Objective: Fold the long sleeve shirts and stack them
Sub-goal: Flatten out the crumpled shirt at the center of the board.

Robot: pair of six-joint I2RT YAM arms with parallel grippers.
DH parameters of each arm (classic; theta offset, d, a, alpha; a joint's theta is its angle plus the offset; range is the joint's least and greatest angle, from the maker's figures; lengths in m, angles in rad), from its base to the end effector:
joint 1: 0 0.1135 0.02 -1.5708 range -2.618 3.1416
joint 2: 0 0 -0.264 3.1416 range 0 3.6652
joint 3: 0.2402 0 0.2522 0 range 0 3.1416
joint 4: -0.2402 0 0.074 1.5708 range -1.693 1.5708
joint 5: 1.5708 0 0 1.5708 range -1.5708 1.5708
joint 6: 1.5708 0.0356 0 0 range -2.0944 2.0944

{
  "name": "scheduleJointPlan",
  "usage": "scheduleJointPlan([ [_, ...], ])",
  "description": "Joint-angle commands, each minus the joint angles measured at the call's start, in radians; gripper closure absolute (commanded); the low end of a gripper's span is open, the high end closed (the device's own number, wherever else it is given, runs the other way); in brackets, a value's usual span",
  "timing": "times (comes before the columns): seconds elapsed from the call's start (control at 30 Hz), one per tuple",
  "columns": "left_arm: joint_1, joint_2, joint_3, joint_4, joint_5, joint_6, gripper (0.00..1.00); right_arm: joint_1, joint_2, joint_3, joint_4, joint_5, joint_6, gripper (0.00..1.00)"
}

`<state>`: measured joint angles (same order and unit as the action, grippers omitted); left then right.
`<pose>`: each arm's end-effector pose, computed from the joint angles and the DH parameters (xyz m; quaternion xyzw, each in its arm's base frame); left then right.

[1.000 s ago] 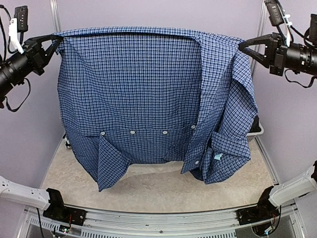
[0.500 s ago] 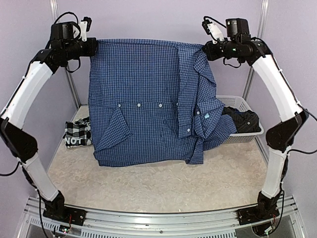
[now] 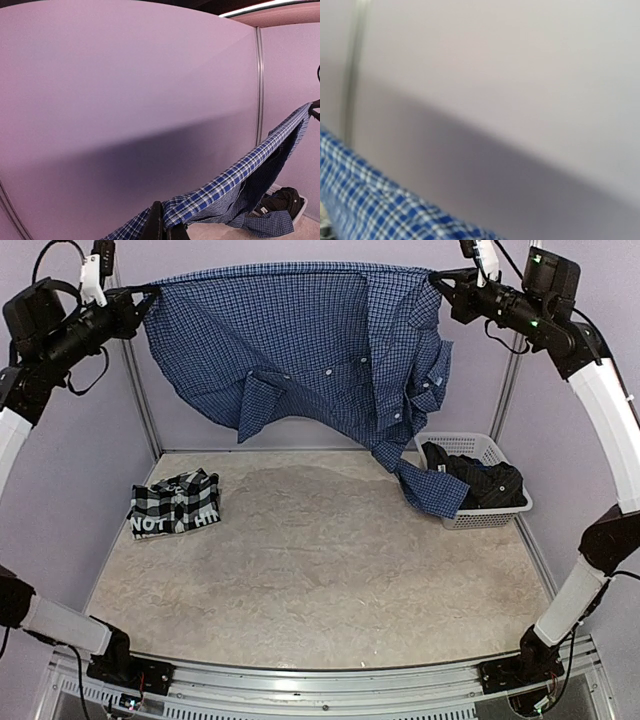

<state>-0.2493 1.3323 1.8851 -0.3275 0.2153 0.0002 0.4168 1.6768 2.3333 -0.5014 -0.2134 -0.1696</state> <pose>0.2313 -0.0667 0.5740 0.1605 0.6043 -0.1630 0.7632 0.2830 0.1335 0.5899 -0.2643 0.5955 0.1618 0.7411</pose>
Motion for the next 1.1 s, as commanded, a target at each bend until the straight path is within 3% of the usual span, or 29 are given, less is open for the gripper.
scheduleJointPlan([
  [0.0, 0.088, -0.122, -0.122, 0.072, -0.176, -0.016, 1.00, -0.077, -0.073, -0.181, 0.032, 0.174, 0.042, 1.00],
  [0.17, 0.110, -0.176, -0.166, 0.030, -0.269, -0.014, 1.00, -0.077, -0.157, -0.361, 0.041, 0.140, 0.071, 1.00],
  [0.37, 0.207, -0.165, 0.015, -0.052, -0.295, -0.055, 1.00, -0.077, -0.197, -0.412, 0.023, 0.014, 0.107, 1.00],
  [0.6, 0.285, -0.039, 0.147, -0.167, -0.315, -0.092, 1.00, -0.076, -0.182, -0.470, 0.020, -0.111, 0.118, 1.00],
  [0.73, 0.314, -0.016, 0.139, -0.173, -0.228, -0.110, 1.00, -0.076, -0.190, -0.478, 0.010, -0.064, 0.112, 1.00],
  [0.83, 0.314, -0.027, 0.084, -0.163, -0.064, -0.100, 1.00, -0.076, -0.233, -0.469, -0.031, -0.047, 0.095, 1.00],
  [1.07, 0.309, -0.222, -0.158, -0.186, 0.170, -0.060, 1.00, -0.074, -0.349, -0.408, -0.323, -0.151, 0.114, 1.00],
])
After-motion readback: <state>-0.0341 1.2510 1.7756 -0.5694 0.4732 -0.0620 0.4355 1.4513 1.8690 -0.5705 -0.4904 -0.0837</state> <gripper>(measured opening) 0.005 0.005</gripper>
